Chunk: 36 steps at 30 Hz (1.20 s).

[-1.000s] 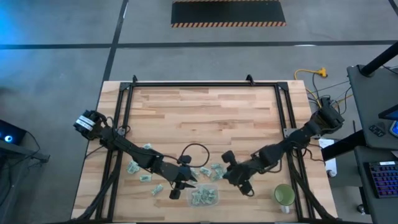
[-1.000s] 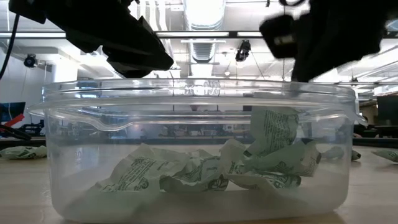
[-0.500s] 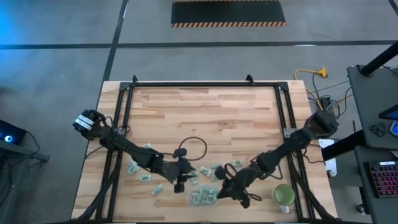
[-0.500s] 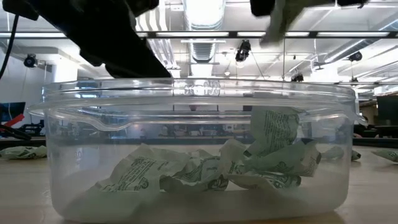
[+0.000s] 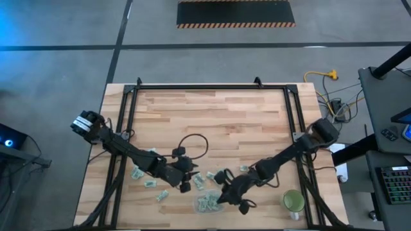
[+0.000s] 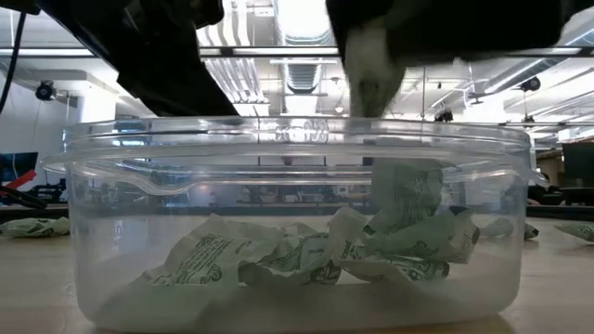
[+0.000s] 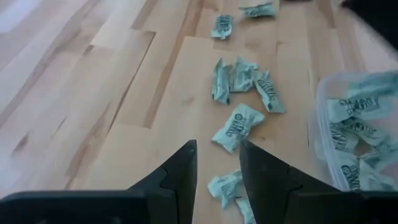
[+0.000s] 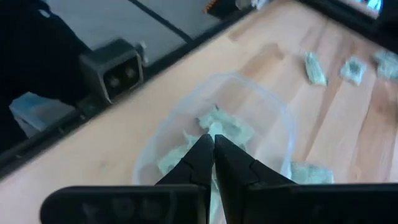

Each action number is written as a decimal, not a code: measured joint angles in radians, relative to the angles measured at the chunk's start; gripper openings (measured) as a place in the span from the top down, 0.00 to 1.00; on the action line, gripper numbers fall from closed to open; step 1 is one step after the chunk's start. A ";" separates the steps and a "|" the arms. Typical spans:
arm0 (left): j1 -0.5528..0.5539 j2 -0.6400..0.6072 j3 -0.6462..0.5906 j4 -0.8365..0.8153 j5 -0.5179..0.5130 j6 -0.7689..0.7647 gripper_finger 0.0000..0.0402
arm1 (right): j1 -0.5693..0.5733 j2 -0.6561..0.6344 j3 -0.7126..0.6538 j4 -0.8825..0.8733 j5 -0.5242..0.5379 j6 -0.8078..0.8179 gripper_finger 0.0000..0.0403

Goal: Pick and place Stevia / Truvia into bins
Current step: Put the stevia packet into the transparent container

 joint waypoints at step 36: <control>-0.033 0.167 -0.002 -0.024 0.222 0.093 0.74 | -0.039 -0.193 0.016 -0.536 0.078 0.129 0.74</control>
